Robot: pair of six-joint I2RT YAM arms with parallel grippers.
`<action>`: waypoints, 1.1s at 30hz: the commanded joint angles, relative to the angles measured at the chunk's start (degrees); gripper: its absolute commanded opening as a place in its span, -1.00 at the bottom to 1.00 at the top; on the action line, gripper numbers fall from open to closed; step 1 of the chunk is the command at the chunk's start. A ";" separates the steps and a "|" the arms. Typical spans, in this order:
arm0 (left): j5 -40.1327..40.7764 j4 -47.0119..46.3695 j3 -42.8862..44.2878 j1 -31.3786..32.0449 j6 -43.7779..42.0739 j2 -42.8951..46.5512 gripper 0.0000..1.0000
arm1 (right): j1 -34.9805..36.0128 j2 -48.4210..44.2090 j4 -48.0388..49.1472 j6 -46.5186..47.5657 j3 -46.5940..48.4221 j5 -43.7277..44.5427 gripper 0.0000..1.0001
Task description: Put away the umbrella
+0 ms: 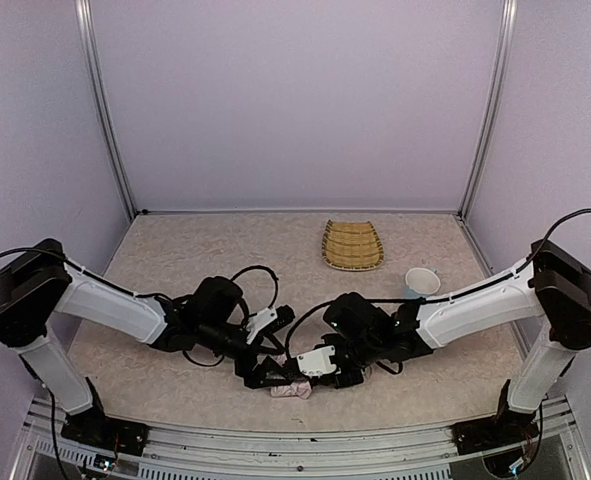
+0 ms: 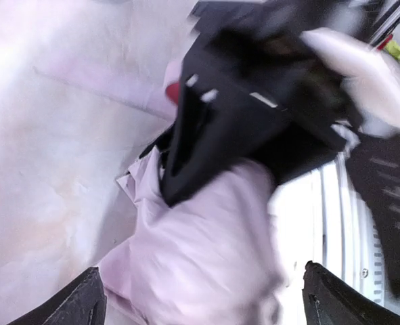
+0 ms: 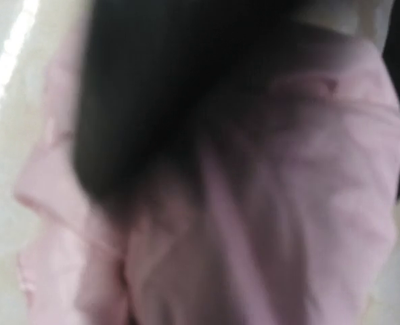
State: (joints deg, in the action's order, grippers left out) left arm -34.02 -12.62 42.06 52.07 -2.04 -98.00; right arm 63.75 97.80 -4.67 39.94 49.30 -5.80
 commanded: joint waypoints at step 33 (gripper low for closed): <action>42.87 -3.71 -1.82 19.23 -18.28 -2.58 0.76 | -11.39 18.61 -33.79 -8.76 22.64 -32.44 -0.43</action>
State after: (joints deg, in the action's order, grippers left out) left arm 10.33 -15.99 38.59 73.03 -22.81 -97.34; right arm 52.25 115.83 -43.86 33.12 74.08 -39.48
